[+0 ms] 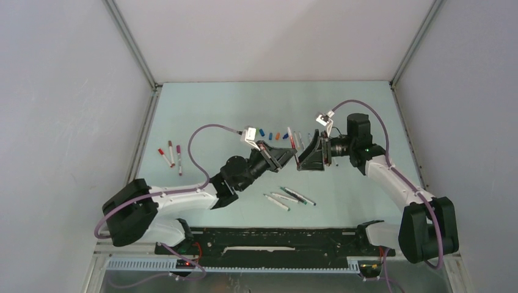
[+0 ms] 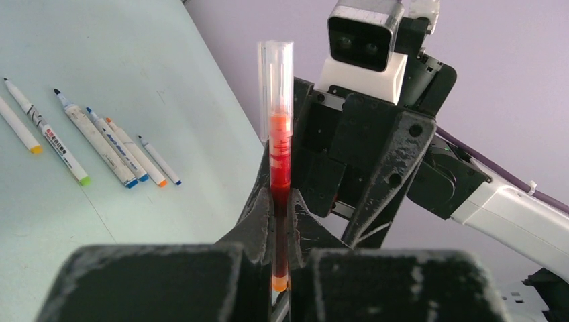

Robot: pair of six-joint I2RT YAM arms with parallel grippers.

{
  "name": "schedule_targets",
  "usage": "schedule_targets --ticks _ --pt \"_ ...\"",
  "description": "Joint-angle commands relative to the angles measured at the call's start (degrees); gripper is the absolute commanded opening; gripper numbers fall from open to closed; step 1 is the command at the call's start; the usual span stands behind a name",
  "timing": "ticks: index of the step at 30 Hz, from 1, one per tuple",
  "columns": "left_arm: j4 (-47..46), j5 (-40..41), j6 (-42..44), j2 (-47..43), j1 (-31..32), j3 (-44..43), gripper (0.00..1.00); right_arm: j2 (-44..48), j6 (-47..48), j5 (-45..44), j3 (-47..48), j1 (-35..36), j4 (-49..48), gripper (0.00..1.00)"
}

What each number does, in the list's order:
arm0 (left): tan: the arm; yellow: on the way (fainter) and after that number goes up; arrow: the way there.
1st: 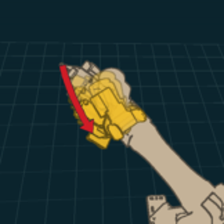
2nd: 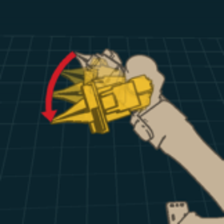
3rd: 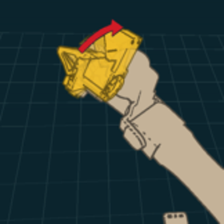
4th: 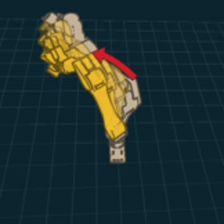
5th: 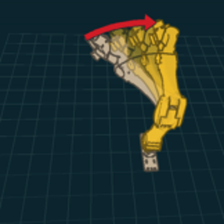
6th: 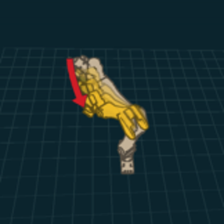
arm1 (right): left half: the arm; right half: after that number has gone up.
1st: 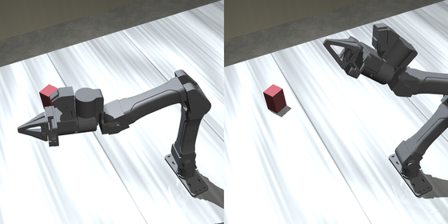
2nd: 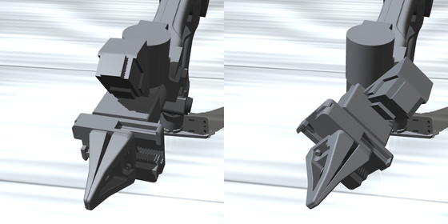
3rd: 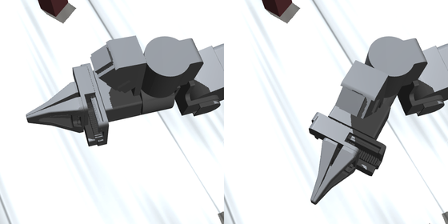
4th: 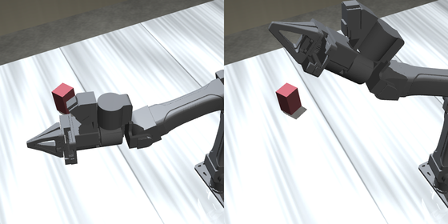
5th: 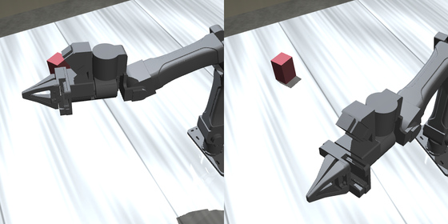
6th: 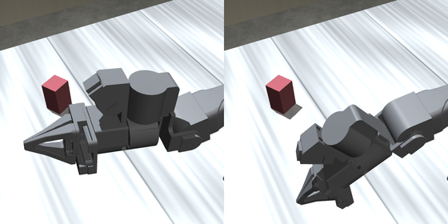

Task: Open the pen caps
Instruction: Open the pen cap from the pen.

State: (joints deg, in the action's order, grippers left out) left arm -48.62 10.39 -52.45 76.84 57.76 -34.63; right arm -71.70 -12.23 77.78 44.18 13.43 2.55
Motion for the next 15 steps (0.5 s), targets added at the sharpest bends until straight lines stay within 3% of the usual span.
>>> schedule_targets --ticks 1,7,11,12,13,15 --pt "-1.8 2.5 2.1 0.7 1.0 -3.7 0.00 -0.8 -3.4 1.5 0.3 0.5 -5.0 0.56" --pt "-3.1 2.7 2.3 2.0 1.3 -4.0 0.00 -2.7 -6.6 3.0 0.4 1.8 -7.9 0.31" --pt "-3.2 2.3 2.5 1.9 1.5 -4.1 0.00 -3.1 -7.6 4.5 0.4 1.9 -9.3 0.00" --pt "-3.5 1.8 2.4 1.7 1.5 -3.9 0.01 -3.1 -7.5 4.8 0.4 1.9 -9.3 0.00" --pt "-4.1 1.6 2.4 1.2 1.4 -3.6 0.08 -2.9 -7.2 5.1 0.4 1.8 -9.2 0.00" --pt "-3.5 1.3 2.5 -0.5 1.2 -2.7 0.33 -2.7 -5.8 6.6 0.3 1.3 -8.9 0.00"
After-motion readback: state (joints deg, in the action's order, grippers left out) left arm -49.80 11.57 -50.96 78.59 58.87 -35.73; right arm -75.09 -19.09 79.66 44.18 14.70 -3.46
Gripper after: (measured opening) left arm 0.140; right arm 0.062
